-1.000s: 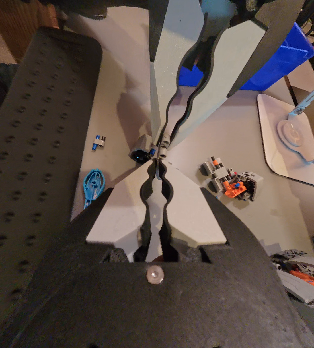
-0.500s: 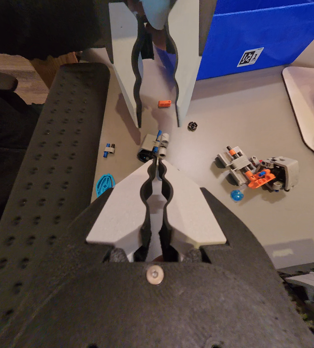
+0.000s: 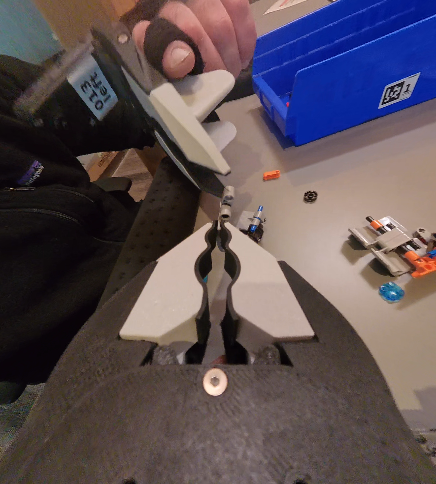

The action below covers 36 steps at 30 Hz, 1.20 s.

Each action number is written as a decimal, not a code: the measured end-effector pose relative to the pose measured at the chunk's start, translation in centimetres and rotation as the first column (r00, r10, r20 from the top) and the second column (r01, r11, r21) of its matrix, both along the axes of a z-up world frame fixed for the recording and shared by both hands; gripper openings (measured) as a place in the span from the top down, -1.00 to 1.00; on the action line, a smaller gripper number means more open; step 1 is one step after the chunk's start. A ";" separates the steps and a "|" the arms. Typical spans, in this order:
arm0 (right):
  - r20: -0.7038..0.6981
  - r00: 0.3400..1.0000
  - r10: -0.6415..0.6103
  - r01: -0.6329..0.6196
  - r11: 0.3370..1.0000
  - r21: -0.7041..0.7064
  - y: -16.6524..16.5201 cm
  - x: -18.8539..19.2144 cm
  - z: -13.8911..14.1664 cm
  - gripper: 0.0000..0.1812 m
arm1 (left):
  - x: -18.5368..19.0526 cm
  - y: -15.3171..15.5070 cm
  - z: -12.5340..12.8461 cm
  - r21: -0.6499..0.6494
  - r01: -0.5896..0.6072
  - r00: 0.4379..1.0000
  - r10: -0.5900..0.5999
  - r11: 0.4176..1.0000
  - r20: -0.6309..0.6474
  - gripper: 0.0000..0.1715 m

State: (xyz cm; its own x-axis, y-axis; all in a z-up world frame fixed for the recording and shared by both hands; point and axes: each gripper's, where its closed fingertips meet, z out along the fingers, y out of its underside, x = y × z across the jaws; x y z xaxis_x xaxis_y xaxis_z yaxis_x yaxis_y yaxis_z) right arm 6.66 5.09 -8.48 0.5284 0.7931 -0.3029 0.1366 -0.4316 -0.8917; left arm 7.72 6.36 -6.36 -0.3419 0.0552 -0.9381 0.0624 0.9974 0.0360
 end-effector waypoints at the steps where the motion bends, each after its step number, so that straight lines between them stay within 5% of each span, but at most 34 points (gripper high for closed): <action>1: -0.006 1.000 0.012 -0.012 1.000 -0.004 -0.2 -0.1 0.0 1.00 | 0.0 -0.1 -0.5 0.047 0.003 1.000 -0.003 0.999 -0.008 0.70; 6: 0.014 0.998 0.057 -0.057 0.998 -0.012 -0.9 -0.8 -0.2 1.00 | 0.2 -0.7 -0.8 0.092 0.023 1.000 -0.023 0.996 0.006 0.83; 11: 0.047 0.998 0.047 -0.050 0.997 0.053 -0.9 -0.7 0.3 1.00 | 0.3 -1.0 -0.4 -0.123 -0.003 0.999 -0.002 0.992 -0.043 0.85; 16: 0.141 0.990 -0.019 -0.009 0.980 0.201 -0.4 -0.5 1.2 1.00 | 0.2 -0.7 -0.4 -0.556 -0.148 0.962 -0.010 0.818 -0.271 0.88; 25: 0.345 0.933 -0.103 -0.008 0.953 0.304 0.1 -0.2 0.1 1.00 | -0.3 -0.6 -2.3 -0.713 -0.372 0.829 -0.132 0.594 -0.543 0.94; 31: 0.311 0.942 -0.126 0.023 0.949 0.315 0.3 0.3 0.8 1.00 | -0.4 0.0 -0.6 -0.756 -0.289 0.871 -0.166 0.588 -0.462 0.82; 36: 0.315 0.941 -0.122 0.020 0.951 0.308 0.2 0.1 0.7 1.00 | -0.8 -0.8 0.4 -0.749 -0.198 0.910 -0.165 0.632 -0.380 1.00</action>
State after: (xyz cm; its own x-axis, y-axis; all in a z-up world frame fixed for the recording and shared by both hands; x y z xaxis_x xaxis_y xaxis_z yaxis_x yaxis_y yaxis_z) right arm 6.77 5.34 -7.78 0.6150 0.7761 0.1394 0.4210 -0.1737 -0.8903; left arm 6.89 5.54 -5.94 -0.6635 -0.6188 -0.4205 -0.1274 0.6473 -0.7515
